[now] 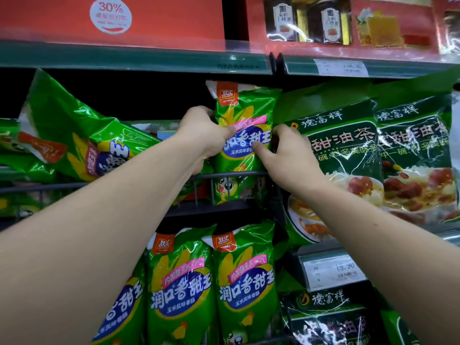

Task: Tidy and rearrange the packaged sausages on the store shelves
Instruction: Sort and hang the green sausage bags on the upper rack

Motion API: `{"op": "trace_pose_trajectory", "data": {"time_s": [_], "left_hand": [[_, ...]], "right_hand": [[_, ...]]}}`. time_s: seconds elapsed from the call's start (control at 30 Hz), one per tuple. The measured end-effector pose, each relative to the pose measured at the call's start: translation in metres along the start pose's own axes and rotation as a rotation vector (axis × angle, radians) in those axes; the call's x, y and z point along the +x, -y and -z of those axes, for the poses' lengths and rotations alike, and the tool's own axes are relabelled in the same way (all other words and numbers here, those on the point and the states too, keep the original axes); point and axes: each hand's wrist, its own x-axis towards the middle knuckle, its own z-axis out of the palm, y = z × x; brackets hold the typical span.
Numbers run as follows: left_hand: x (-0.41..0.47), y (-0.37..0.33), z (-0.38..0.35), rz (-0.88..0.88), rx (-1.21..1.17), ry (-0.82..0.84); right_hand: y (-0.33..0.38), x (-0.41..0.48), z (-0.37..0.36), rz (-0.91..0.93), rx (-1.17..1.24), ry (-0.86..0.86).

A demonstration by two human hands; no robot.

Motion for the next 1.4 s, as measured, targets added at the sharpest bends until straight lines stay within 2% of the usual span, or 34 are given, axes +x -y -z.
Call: {"op": "trace_pose_trajectory", "data": {"time_s": [0.23, 0.5, 0.67, 0.83, 1.13, 1.27, 1.4], "left_hand": [[-0.011, -0.007, 0.004, 0.017, 0.194, -0.041], [-0.042, -0.005, 0.007, -0.064, 0.134, -0.179], [-0.064, -0.003, 0.021, -0.119, 0.126, -0.229], [-0.080, 0.001, 0.037, -0.153, 0.101, -0.246], [-0.113, 0.014, 0.082, -0.214, 0.178, -0.385], [-0.119, 0.027, 0.110, -0.168, 0.189, -0.445], [-0.116, 0.045, 0.142, -0.075, 0.199, -0.472]], "right_hand": [[0.002, -0.008, 0.007, 0.048, 0.047, -0.016], [-0.007, -0.015, 0.017, 0.141, 0.078, -0.049], [-0.006, -0.024, 0.025, 0.207, 0.261, -0.212], [0.006, -0.035, 0.028, 0.279, 0.288, -0.306], [0.055, -0.047, 0.007, 0.497, 0.391, -0.187], [0.082, -0.051, -0.005, 0.563, 0.396, -0.038], [0.113, -0.048, -0.016, 0.588, 0.297, 0.133]]}}
